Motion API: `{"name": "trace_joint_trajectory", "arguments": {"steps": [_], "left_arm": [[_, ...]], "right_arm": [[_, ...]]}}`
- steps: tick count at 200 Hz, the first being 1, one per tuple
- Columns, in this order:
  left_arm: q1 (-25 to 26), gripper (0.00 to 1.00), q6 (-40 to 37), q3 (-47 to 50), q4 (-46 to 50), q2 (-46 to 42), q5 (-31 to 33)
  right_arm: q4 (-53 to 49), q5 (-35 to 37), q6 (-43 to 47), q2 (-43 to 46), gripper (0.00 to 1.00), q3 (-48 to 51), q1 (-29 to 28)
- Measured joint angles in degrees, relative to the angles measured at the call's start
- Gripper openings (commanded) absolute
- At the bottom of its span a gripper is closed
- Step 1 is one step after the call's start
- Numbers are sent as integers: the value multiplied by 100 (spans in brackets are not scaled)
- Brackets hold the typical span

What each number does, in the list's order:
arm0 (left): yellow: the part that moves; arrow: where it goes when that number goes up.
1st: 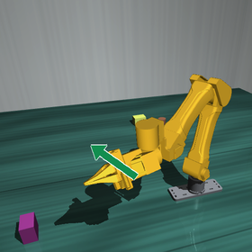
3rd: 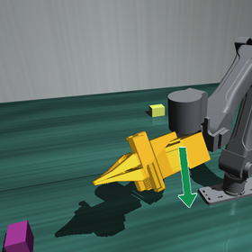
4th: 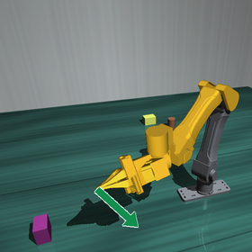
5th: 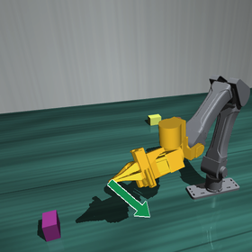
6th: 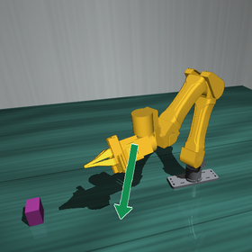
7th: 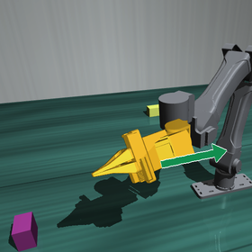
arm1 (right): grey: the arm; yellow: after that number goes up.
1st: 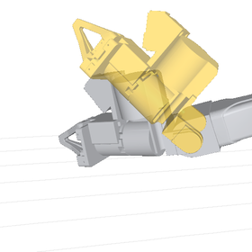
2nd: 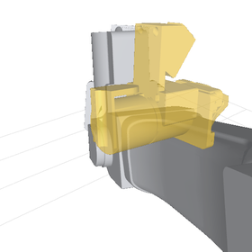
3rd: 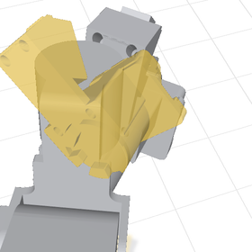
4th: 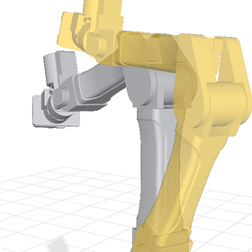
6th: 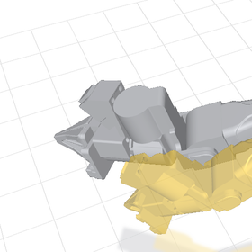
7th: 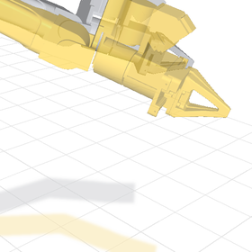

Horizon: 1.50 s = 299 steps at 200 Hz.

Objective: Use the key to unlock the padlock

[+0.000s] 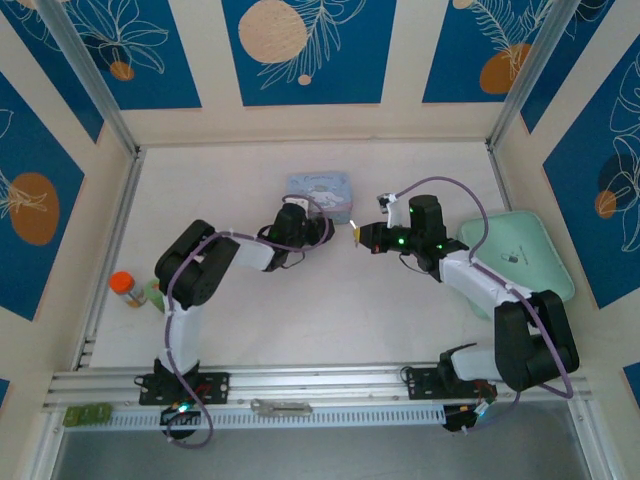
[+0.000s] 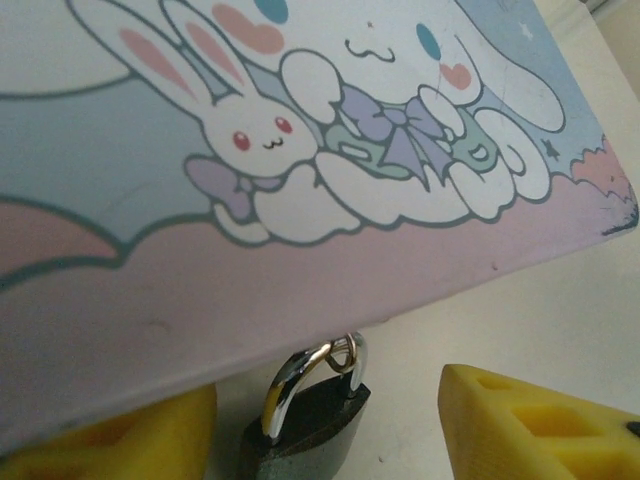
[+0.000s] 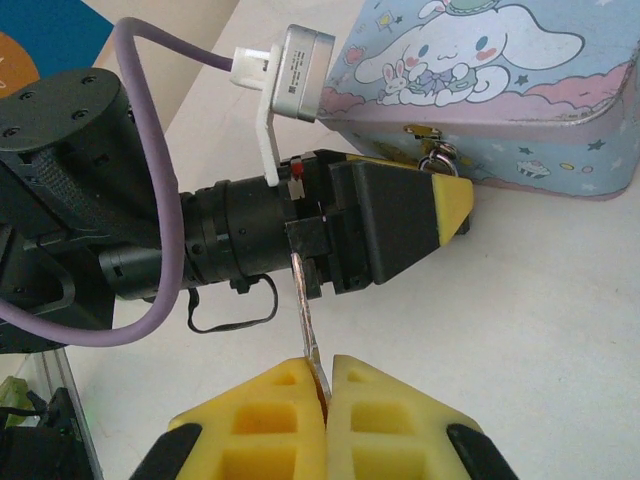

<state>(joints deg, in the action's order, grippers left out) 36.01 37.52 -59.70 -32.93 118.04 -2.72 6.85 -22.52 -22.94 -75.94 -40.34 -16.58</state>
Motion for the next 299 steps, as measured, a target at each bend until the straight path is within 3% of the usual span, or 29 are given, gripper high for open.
{"name": "trace_joint_trajectory", "arguments": {"steps": [67, 108, 141, 198, 246, 299], "left_arm": [[-55, 33, -35, -463, 13, 400, -109], [-63, 11, 61, -595, -131, 575, -286], [-63, 0, 326, -614, -170, 590, -402], [-63, 0, 1899, -175, -352, 245, -634], [-66, 0, 3283, 334, -1449, 170, -822], [-59, 0, 4190, 844, -2610, 151, -822]], "right_arm": [[0, 2, 2, -7, 0, 0, 0], [-2, 2, 2, -7, 0, 0, 11], [-4, 2, 2, -33, 0, 0, 42], [267, -358, -363, -570, 0, 70, 133], [684, -822, -857, -1093, 0, 197, 133], [1296, -1357, -1255, -1663, 0, 223, 63]]}}
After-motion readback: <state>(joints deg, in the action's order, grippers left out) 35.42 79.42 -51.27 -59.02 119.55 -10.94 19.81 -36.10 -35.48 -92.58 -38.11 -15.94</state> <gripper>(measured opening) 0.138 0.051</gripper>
